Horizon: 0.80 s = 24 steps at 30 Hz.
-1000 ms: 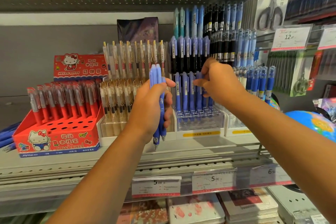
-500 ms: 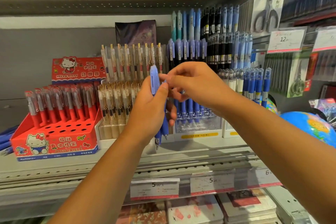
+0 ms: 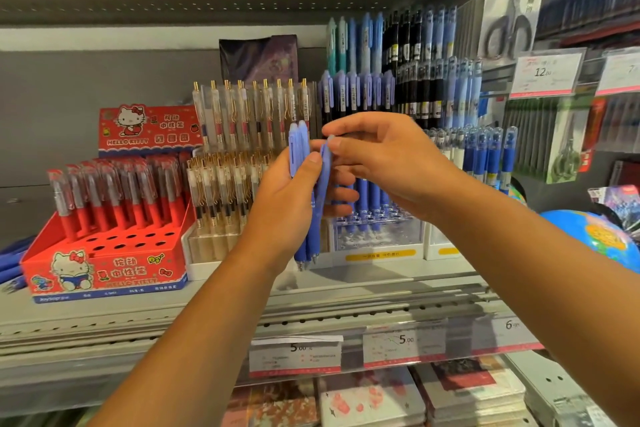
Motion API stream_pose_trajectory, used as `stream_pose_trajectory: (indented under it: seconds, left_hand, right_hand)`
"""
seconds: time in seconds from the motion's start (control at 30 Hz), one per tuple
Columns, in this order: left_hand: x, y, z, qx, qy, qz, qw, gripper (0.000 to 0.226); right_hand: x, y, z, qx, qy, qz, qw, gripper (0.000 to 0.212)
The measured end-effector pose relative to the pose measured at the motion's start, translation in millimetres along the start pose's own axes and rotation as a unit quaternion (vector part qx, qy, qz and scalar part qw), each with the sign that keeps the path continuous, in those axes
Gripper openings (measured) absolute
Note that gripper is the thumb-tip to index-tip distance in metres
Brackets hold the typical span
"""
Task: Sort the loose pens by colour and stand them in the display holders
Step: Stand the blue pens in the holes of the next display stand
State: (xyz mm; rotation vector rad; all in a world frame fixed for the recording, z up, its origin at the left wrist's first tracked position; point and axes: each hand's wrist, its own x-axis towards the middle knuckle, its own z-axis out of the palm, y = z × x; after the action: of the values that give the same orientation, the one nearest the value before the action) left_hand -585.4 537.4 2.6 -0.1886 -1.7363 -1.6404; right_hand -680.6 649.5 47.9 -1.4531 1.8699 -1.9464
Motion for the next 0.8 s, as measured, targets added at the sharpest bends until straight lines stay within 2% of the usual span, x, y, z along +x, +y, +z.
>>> stream_pose_trajectory:
  seconds: [0.1,0.2,0.3,0.4,0.5,0.6,0.7,0.8]
  left_hand:
    - [2,-1,-1,0.01,0.015,-0.006,1.0,0.023]
    - [3,0,-2,0.017,0.027,-0.007,0.999,0.021]
    - [3,1,-3,0.035,0.029,0.001,0.999,0.02]
    - [3,2,-4,0.069,0.026,0.009,0.997,0.018]
    - [2,1,-4,0.079,0.01,-0.001,0.997,0.019]
    - [3,-1,-5,0.061,0.012,-0.019,0.998,0.018]
    - [3,-2,-7,0.017,-0.007,-0.027,0.999,0.016]
    - [1,-2,-6,-0.015,-0.023,-0.046,0.999,0.023]
  right_hand:
    - [3,-3,-8,0.058,0.011,-0.003,0.998,0.012]
    - [7,-9,-19,0.038,0.055,-0.009,0.998,0.01]
    - [12,-13,-31,-0.088,0.124,-0.055,0.987,0.005]
    - [17,-12,-41,-0.248,0.188,-0.101,0.945,0.005]
    - [20,-7,-42,-0.35,0.205,-0.126,0.905,0.012]
    - [22,3,-38,-0.402,0.205,-0.122,0.884,0.014]
    - [23,12,-34,-0.414,0.2,-0.106,0.881,0.015]
    - [24,21,-33,-0.431,0.173,-0.067,0.883,0.014]
